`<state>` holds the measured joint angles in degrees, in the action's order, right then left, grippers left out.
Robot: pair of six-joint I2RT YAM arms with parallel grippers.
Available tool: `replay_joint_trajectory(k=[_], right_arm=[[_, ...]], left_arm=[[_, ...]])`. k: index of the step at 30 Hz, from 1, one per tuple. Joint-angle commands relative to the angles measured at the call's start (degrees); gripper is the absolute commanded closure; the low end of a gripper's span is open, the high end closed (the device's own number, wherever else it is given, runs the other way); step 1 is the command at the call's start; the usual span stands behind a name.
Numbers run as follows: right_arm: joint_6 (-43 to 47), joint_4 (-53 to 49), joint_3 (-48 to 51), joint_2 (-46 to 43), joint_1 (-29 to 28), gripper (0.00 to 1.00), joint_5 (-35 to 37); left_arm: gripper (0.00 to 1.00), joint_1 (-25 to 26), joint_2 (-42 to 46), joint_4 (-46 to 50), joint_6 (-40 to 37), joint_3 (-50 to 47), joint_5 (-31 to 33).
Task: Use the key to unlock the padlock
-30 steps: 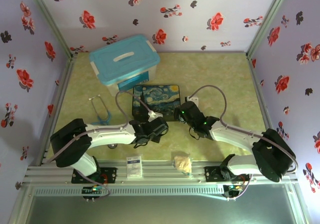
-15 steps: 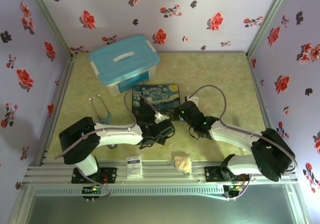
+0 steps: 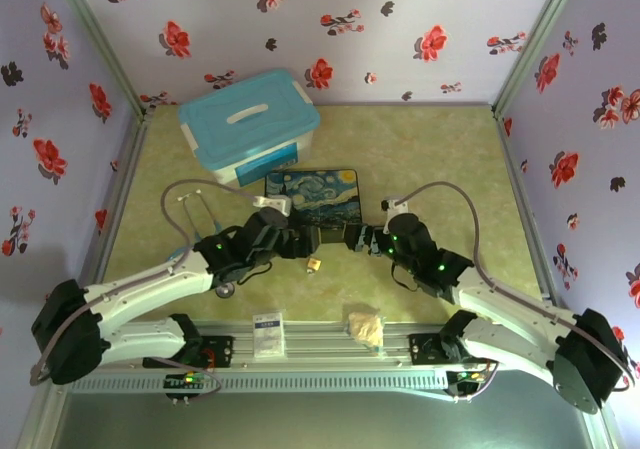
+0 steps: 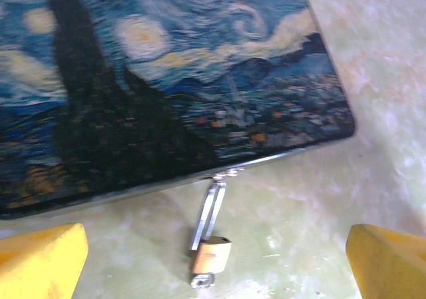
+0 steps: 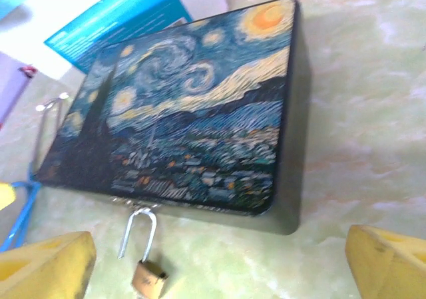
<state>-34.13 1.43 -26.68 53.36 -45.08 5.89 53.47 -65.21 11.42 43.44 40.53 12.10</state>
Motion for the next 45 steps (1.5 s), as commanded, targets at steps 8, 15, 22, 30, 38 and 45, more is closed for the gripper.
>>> replay_joint_trajectory(k=[8,15,22,30,38,45], right_arm=[[-3.5,6.0,-1.8,15.3,-10.8,0.26,2.0],[-3.0,10.7,-7.0,29.0,-12.6,0.41,0.3],[-2.0,11.0,-10.2,35.4,-13.9,0.54,-0.9],[-2.2,10.8,-11.4,38.6,-14.9,0.54,-1.7],[-3.0,13.3,-11.5,42.0,-14.9,0.59,-2.7],[-6.6,17.2,-7.0,39.1,-14.8,0.73,-2.9]], left_arm=[[0.00,-5.3,5.5,-4.1,2.9,-5.6,-3.0],[0.00,-6.6,7.9,-4.9,2.9,-7.9,-3.4],[0.02,-6.7,10.8,-8.4,6.2,-12.7,-3.7],[0.02,-6.9,12.5,-7.4,5.7,-13.4,-3.3],[0.01,-7.4,12.5,-7.1,5.2,-13.3,-3.3],[0.01,-8.3,13.2,-6.1,3.9,-12.7,-2.7]])
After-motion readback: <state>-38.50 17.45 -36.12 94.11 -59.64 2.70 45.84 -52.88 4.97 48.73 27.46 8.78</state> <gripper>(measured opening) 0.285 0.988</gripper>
